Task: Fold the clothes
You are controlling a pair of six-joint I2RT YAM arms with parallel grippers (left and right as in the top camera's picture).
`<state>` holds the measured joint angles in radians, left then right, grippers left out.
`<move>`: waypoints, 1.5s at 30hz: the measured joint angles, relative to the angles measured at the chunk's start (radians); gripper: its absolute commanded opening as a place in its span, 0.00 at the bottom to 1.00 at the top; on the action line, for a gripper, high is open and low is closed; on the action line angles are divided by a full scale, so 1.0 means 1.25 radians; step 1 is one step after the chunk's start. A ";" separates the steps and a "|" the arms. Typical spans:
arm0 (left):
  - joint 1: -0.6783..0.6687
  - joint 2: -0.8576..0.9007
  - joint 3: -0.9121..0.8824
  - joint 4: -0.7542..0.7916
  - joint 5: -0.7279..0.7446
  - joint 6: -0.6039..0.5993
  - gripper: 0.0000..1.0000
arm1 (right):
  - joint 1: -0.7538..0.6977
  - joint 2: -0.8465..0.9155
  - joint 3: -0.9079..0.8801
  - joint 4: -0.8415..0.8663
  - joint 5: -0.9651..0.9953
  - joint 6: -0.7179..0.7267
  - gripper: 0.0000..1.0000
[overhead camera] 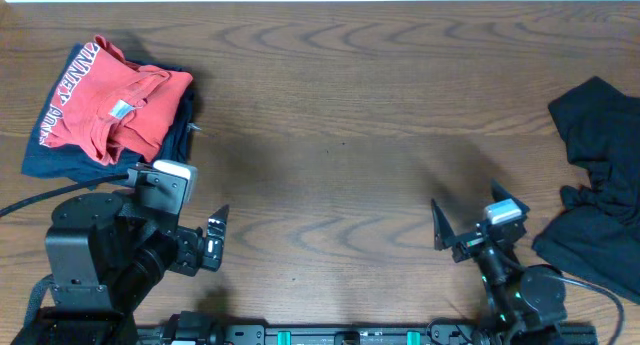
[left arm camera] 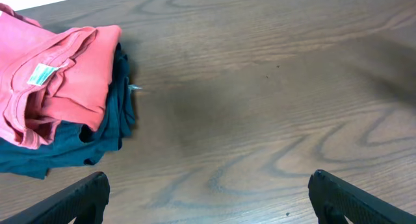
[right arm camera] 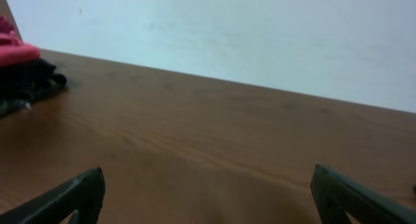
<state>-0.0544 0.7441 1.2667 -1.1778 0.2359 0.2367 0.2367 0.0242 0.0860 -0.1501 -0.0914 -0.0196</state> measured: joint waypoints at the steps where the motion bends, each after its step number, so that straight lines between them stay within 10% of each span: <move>1: 0.000 0.000 0.000 0.000 0.000 0.000 0.98 | 0.000 0.000 -0.013 0.015 -0.001 0.000 0.99; 29: 0.000 0.000 0.000 -0.018 -0.009 0.005 0.98 | 0.000 0.001 -0.060 0.068 -0.008 0.000 0.99; 45: 0.000 -0.321 -0.355 0.468 -0.027 0.021 0.98 | 0.000 0.001 -0.061 0.070 -0.008 0.000 0.99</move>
<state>-0.0544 0.3424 0.8227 -0.5926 0.2020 0.2626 0.2367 0.0250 0.0101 -0.0628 -0.1013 -0.0196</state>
